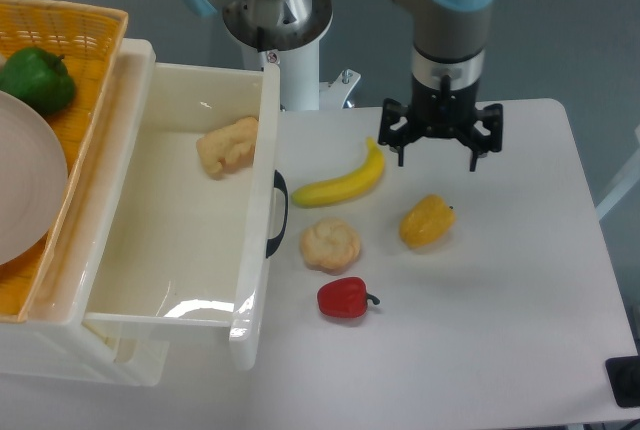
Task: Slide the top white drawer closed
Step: 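Move the open gripper across the table toward the open white drawer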
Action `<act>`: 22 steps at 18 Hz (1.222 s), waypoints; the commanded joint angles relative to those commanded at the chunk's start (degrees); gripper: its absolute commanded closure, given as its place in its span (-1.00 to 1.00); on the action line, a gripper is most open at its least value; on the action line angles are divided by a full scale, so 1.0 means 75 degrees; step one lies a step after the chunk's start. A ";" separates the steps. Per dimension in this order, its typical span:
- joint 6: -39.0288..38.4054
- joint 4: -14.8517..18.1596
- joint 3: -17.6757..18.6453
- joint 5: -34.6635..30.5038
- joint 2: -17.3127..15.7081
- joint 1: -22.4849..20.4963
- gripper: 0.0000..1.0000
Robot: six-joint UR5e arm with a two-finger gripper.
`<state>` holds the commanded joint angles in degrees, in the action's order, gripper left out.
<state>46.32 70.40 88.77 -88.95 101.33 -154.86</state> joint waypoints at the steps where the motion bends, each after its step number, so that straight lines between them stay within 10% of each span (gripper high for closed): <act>1: 0.0047 -0.0012 0.0000 0.0000 0.0024 -0.0012 -1.00; 22: -0.0595 -0.0153 0.0270 0.0198 0.1101 -0.0072 -1.00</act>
<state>41.86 69.26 90.79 -87.46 109.59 -155.40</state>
